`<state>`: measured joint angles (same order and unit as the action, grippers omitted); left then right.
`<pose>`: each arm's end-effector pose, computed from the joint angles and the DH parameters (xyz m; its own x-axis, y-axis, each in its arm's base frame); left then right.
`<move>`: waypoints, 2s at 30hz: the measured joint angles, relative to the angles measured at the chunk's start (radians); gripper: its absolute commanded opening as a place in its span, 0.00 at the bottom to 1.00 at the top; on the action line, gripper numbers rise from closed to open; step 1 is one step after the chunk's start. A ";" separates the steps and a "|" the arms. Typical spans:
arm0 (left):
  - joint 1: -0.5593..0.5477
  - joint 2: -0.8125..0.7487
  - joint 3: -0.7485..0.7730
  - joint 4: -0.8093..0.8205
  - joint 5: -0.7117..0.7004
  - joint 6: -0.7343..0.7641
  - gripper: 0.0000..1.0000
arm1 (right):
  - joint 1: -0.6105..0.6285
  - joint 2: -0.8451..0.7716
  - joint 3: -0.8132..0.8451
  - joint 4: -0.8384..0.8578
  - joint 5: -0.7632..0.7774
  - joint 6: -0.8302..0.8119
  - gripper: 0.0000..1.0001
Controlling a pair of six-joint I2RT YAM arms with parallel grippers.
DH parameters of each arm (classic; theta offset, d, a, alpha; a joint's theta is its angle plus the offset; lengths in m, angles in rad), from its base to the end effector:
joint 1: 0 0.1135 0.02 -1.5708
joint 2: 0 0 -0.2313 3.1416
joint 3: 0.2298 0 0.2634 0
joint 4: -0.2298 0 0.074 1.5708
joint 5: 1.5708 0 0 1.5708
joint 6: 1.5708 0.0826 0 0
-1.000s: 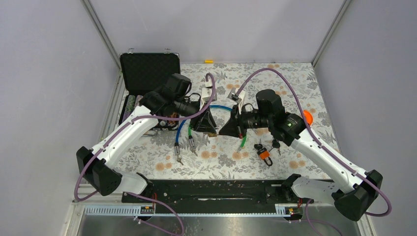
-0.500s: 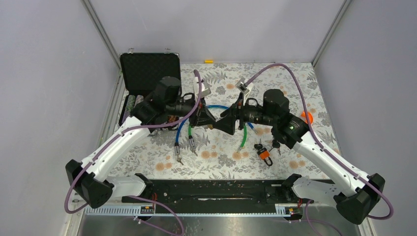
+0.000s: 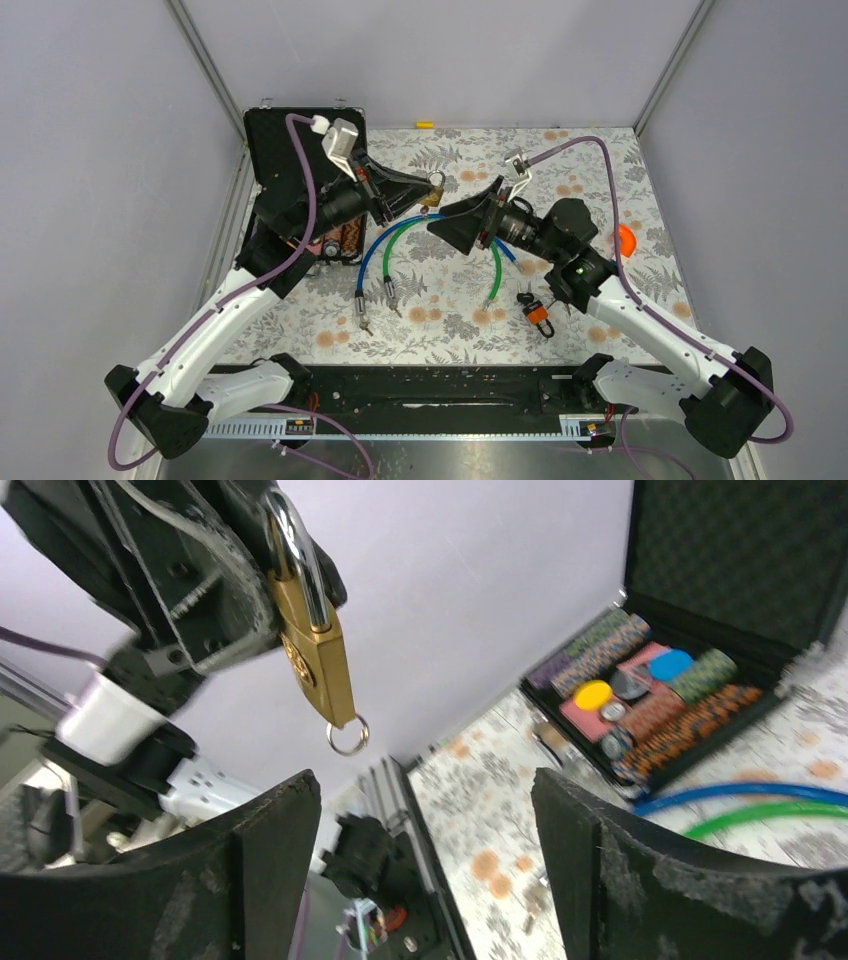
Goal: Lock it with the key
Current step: Lock the lock, then place the lock at the center of the board.
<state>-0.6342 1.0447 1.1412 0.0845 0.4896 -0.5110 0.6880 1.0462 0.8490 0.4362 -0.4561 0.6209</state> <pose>0.2169 -0.2078 0.4244 -0.3115 -0.3067 -0.8994 0.8521 0.3288 -0.4072 0.2174 0.2258 0.3574 -0.3752 0.3677 -0.8509 -0.8390 0.2556 0.4804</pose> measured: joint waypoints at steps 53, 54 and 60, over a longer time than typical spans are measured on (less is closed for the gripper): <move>-0.003 -0.088 -0.207 0.551 -0.235 -0.292 0.00 | 0.014 0.147 0.052 0.140 -0.206 0.050 0.00; -0.003 -0.090 -0.203 0.543 -0.240 -0.283 0.00 | 0.014 0.141 0.052 0.103 -0.196 0.030 0.00; -0.003 -0.058 -0.159 0.383 -0.317 -0.209 0.00 | -0.015 0.124 0.085 -0.111 -0.077 -0.049 0.00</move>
<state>-0.6376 0.9863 0.9817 0.4675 0.1722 -0.7197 0.6727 1.1702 0.9337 0.3256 -0.5327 0.5720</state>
